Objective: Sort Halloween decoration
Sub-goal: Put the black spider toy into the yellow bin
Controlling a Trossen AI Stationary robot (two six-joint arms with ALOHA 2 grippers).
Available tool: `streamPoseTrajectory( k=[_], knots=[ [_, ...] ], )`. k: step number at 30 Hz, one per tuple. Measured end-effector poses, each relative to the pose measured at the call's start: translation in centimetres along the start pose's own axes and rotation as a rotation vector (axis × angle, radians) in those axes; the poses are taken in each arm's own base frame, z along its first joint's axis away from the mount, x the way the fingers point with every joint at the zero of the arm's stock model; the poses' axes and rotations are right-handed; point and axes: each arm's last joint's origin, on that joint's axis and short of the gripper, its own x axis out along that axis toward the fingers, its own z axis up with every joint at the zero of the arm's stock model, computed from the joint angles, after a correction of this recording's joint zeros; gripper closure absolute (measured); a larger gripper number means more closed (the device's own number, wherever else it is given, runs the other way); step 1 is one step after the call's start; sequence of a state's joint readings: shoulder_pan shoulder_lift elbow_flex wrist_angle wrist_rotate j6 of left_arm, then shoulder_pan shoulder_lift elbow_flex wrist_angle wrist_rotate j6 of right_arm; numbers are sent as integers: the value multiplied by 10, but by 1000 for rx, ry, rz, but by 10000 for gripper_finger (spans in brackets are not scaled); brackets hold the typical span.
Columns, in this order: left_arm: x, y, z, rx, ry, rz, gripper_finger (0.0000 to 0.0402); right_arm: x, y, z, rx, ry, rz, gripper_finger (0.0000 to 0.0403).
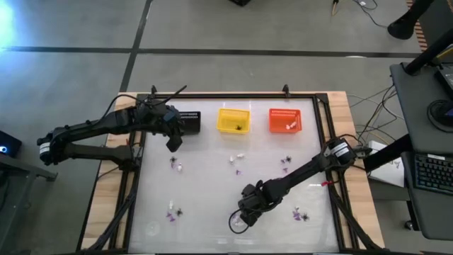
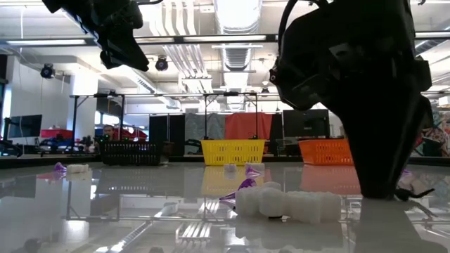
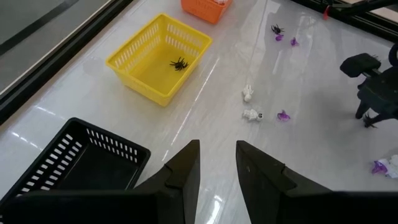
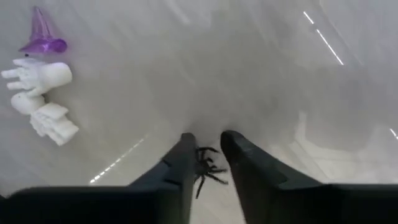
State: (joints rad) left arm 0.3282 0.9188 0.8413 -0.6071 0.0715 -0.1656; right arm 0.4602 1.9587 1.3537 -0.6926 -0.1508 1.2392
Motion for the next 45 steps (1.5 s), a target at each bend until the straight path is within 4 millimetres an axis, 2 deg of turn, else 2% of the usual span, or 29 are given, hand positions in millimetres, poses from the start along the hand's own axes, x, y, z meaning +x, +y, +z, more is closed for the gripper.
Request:
streamPoseTrajectory(
  k=[4, 6, 12, 20, 27, 36, 45],
  knots=[
    [0, 0, 0, 0, 0, 0, 315, 0, 0, 0, -5, 10, 0, 383],
    [0, 0, 0, 0, 0, 0, 315, 1, 0, -1, -5, 12, 0, 391],
    [0, 0, 0, 0, 0, 0, 315, -1, 1, -1, -7, 12, 5, 394],
    [0, 0, 0, 8, 0, 0, 315, -21, 14, 0, -41, 8, 54, 394],
    [0, 0, 0, 8, 1, 0, 315, -34, 18, 10, -70, -20, 66, 394],
    [0, 0, 0, 8, 3, 0, 315, -49, 8, 45, -95, -70, 94, 394],
    [0, 0, -3, 6, 32, 5, 315, -76, -21, 101, -152, -146, 109, 394]
  ],
)
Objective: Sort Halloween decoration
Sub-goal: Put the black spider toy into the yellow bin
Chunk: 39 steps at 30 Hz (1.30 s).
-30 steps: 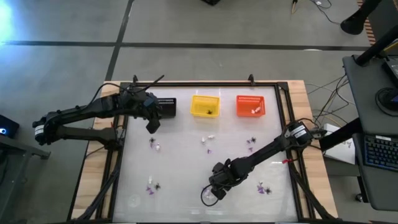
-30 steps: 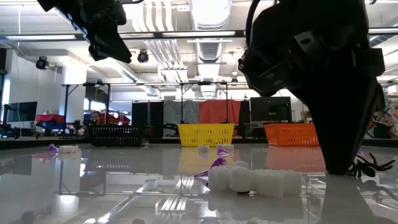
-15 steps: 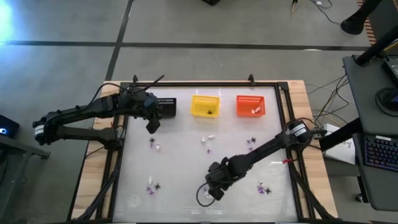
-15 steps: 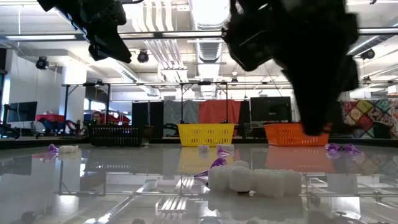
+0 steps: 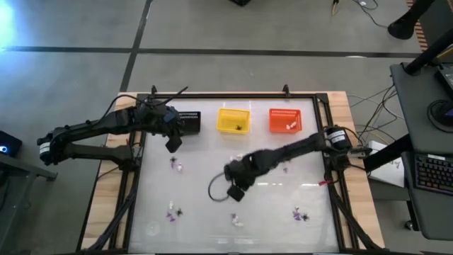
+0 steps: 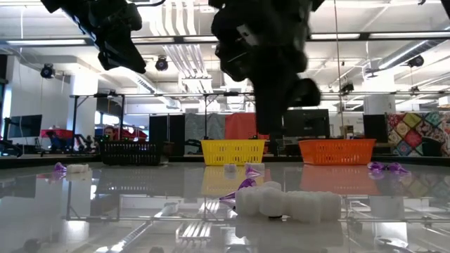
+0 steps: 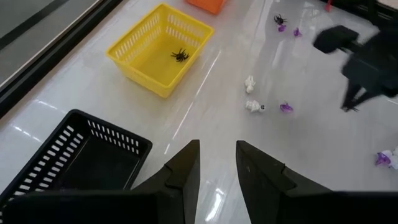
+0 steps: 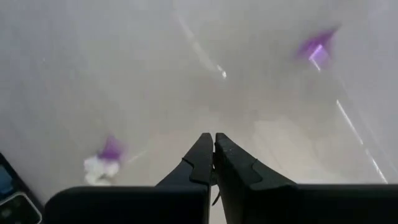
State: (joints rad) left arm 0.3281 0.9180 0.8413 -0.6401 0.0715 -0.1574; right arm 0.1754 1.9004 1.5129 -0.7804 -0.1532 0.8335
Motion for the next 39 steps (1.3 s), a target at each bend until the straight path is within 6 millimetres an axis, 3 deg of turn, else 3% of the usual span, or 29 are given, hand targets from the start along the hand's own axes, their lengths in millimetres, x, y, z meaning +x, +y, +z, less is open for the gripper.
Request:
streamPoseTrajectory(
  k=[15, 21, 26, 31, 39],
  knots=[
    [0, 0, -2, -2, 24, 4, 315, -58, -115, 98, -5, -194, -36, 394],
    [0, 1, -4, -19, 37, 7, 315, -84, -160, 125, 11, -282, -60, 394],
    [0, 1, -6, -40, 58, 10, 315, -96, -192, 136, 13, -315, -87, 394],
    [0, 1, -8, -49, 78, 14, 315, -99, -210, 140, 38, -320, -90, 394],
    [0, 1, -8, -59, 78, 15, 315, -101, -210, 144, -33, -357, -89, 394]
  ],
)
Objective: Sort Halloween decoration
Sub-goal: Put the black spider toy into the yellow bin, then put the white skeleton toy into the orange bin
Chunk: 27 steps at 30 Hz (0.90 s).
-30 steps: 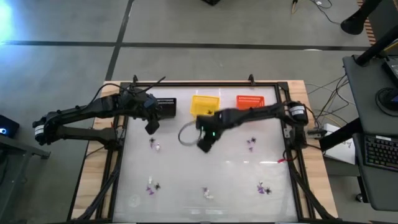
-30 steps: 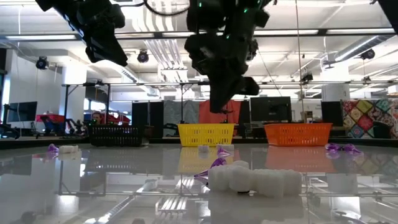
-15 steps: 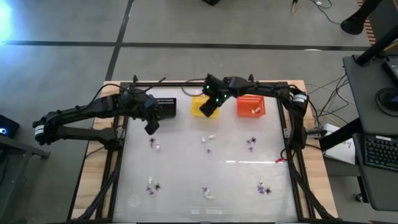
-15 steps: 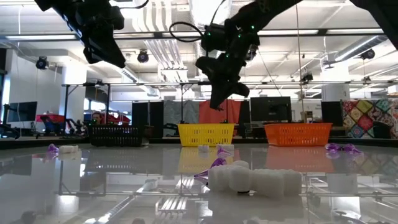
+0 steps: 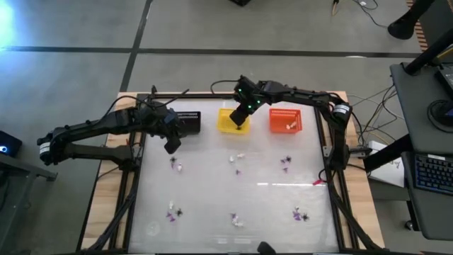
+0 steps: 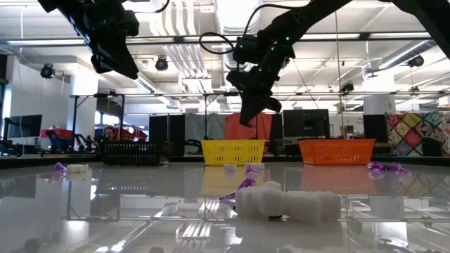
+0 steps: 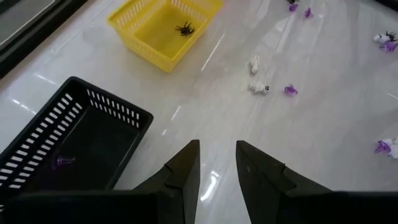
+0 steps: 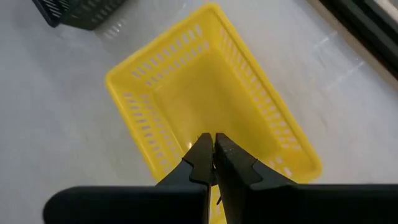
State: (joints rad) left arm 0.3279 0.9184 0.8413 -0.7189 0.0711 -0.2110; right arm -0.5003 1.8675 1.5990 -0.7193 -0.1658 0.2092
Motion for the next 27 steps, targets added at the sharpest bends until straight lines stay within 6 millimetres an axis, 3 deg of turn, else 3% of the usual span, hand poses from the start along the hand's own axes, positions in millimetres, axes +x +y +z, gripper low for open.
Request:
streamPoseTrajectory(
  k=[5, 18, 27],
  knots=[
    [0, 0, 0, -8, 0, 0, 315, 0, 2, 0, -24, 1, 2, 386],
    [0, 0, 0, -8, 0, 0, 315, -1, 2, -2, -39, 13, -8, 306],
    [3, 0, 0, -43, 12, -1, 315, -5, 4, -9, -14, 93, 99, 298]
  ],
)
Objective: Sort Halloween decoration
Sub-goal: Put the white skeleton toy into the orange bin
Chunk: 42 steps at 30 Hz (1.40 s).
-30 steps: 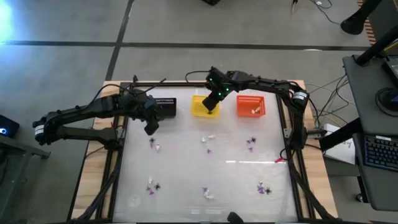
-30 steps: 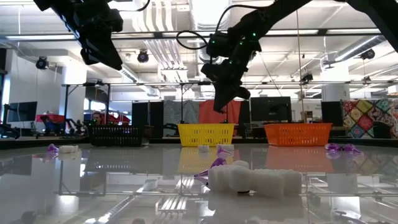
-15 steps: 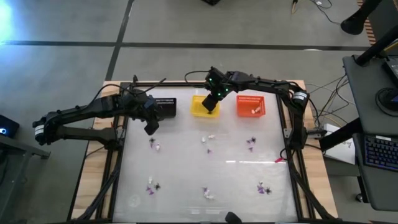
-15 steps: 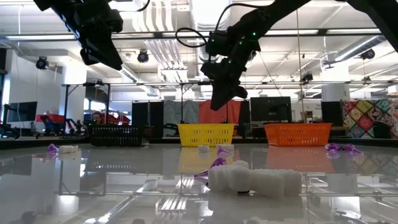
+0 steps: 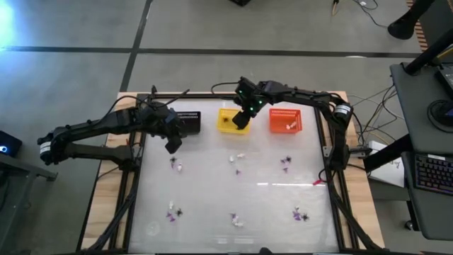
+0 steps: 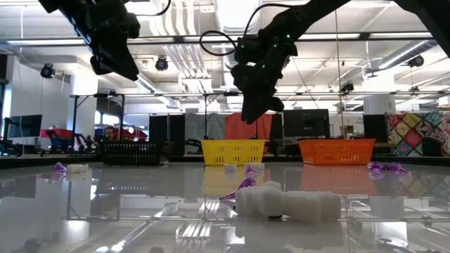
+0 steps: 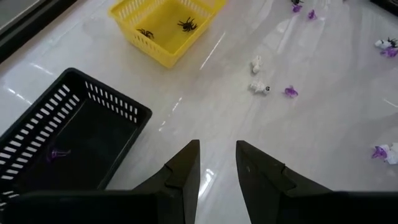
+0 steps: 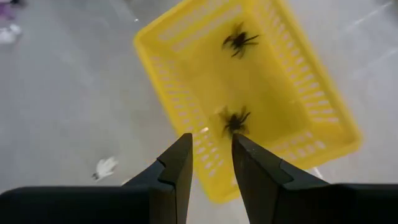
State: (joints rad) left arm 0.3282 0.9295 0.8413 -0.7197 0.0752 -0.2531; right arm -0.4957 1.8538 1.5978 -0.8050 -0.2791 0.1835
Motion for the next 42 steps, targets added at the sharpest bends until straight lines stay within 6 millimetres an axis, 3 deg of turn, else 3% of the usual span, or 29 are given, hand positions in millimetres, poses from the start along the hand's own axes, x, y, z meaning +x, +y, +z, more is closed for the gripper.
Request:
streamPoseTrajectory(
  k=[9, 16, 19, 27, 42],
  knots=[
    [-1, -6, -4, -2, 78, -188, 315, -10, 17, -8, 25, 111, 381, 298],
    [-1, -14, -15, 27, 176, -208, 315, -17, 49, -26, 2, 219, 399, 298],
    [-1, -18, -15, 33, 174, -221, 315, -19, 67, -41, -36, 300, 342, 298],
    [-1, -21, -16, 48, 175, -233, 315, -23, 108, -78, -107, 390, -51, 298],
    [-3, -24, -21, 161, 197, -249, 315, -21, 166, -121, 37, 447, -128, 298]
  ],
)
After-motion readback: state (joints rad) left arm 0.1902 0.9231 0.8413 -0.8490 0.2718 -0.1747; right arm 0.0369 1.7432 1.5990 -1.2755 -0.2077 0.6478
